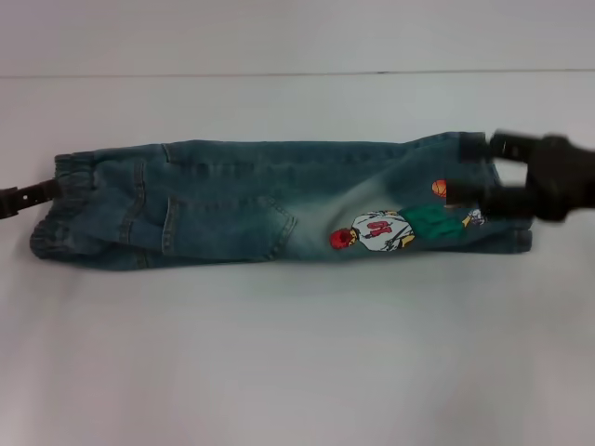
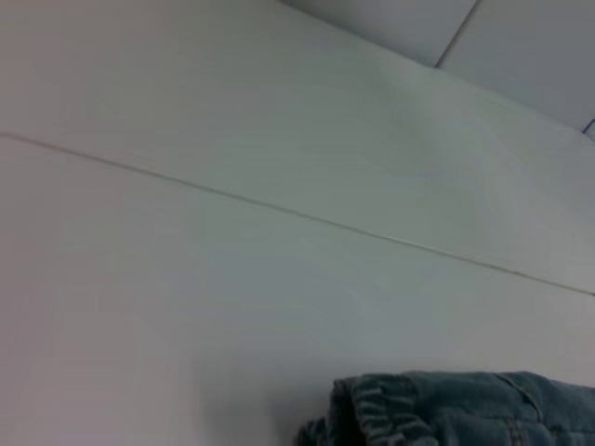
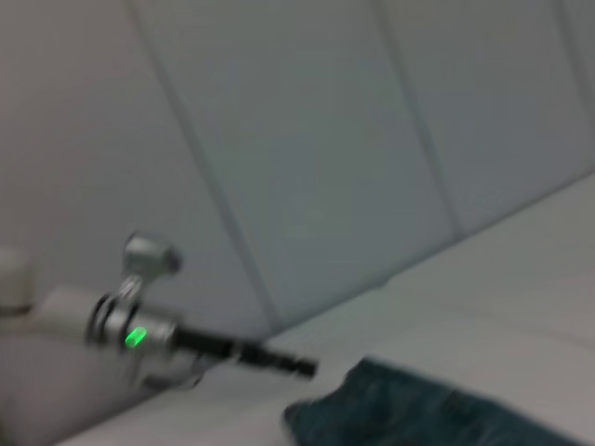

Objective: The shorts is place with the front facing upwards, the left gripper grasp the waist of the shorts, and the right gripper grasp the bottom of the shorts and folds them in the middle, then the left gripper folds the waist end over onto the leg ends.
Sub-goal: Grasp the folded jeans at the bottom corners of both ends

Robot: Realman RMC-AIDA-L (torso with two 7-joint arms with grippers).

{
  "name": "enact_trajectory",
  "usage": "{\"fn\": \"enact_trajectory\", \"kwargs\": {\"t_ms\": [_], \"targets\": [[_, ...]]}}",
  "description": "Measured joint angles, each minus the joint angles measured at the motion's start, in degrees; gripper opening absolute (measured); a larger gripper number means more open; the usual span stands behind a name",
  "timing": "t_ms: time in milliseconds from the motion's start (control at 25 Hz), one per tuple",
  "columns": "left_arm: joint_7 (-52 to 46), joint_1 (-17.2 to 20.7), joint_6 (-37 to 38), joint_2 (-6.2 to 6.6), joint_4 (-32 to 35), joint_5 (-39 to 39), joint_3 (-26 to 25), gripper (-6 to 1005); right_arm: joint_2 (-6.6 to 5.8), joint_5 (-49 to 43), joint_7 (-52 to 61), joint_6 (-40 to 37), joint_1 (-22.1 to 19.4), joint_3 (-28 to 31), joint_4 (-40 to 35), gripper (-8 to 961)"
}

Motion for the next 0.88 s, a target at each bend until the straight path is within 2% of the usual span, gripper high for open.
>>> {"fn": "enact_trajectory", "kwargs": {"t_ms": [160, 400, 560, 880], "targets": [[-2.84, 0.34, 3.12, 0.99, 0.3, 1.67, 0.44, 765, 0.71, -5.73, 0.96, -0.39, -0.01, -0.17, -2.61, 919], [-9.99, -0.11, 9.78, 3.9, 0.48, 8.01, 0.59, 752, 1.51, -6.86, 0.19, 3.69, 0.02, -0.34, -0.94, 919], [-10.39, -0.59, 10.69, 4.27, 0.46, 10.48, 0.61, 743, 1.59, -6.89, -0.59, 4.47, 0.4, -0.44, 0.06, 918], [-10.5, -2.34, 10.44, 3.31, -0.21, 12.52, 0.65, 726, 1.68, -6.92, -0.91, 6.37, 0.69, -0.43, 0.77, 917]]}}
